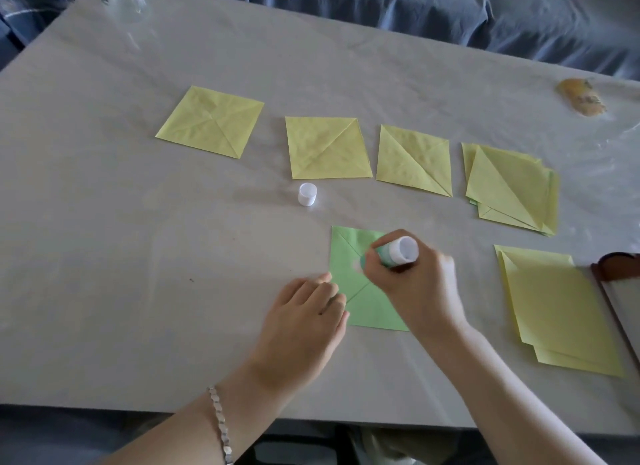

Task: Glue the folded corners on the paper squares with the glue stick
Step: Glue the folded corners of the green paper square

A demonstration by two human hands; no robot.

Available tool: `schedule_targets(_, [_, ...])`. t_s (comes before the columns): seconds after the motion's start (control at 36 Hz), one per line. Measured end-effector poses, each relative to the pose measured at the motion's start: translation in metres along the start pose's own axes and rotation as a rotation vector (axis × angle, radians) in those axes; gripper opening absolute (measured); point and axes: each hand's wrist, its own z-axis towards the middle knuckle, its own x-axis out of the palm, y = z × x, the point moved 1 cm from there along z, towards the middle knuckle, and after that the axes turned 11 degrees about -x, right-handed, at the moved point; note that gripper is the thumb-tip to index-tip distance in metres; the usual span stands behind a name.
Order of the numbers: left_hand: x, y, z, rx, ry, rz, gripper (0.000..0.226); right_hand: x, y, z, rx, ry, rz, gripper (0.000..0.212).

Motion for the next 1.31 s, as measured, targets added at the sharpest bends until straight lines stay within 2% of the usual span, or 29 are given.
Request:
schedule_targets(0.08, [0.003, -0.001, -0.003, -0.001, -0.034, 0.02, 0.003, 0.016, 0.004, 0.0, -0.009, 0.051, 0.038, 0.015])
schedule_targets(0.19, [0.005, -0.003, -0.004, -0.02, -0.034, 0.044, 0.011, 0.027, 0.003, -0.001, 0.031, 0.101, 0.073, 0.015])
schedule_targets(0.33, [0.004, -0.004, -0.002, -0.004, -0.063, 0.045, 0.006, 0.025, -0.002, -0.002, 0.063, 0.102, 0.085, 0.017])
schedule_targets(0.44, [0.001, -0.004, -0.001, 0.0, -0.047, 0.049, 0.003, 0.011, -0.011, -0.005, 0.11, 0.077, 0.039, 0.016])
schedule_targets(0.56, [-0.001, -0.005, 0.0, -0.006, -0.027, 0.046, 0.014, -0.008, -0.024, -0.011, 0.139, 0.046, -0.004, 0.012])
schedule_targets(0.83, [-0.001, -0.008, -0.002, -0.015, -0.004, 0.068, 0.022, -0.047, -0.05, -0.022, 0.228, -0.015, -0.045, 0.015])
schedule_targets(0.94, [-0.002, -0.008, -0.004, -0.022, 0.012, 0.073, 0.022, -0.054, -0.049, -0.023, 0.269, -0.103, -0.026, 0.009])
schedule_targets(1.06, [-0.001, -0.007, -0.007, 0.004, 0.006, 0.051, 0.014, -0.051, -0.034, -0.022, 0.205, -0.129, 0.007, 0.019])
schedule_targets(1.22, [-0.001, -0.008, -0.006, 0.036, -0.03, 0.032, 0.004, -0.017, -0.01, -0.013, 0.106, -0.002, 0.047, 0.008])
schedule_targets(1.31, [0.0, -0.007, -0.007, 0.028, -0.048, 0.038, 0.003, -0.001, -0.003, -0.009, 0.071, 0.077, 0.057, 0.011])
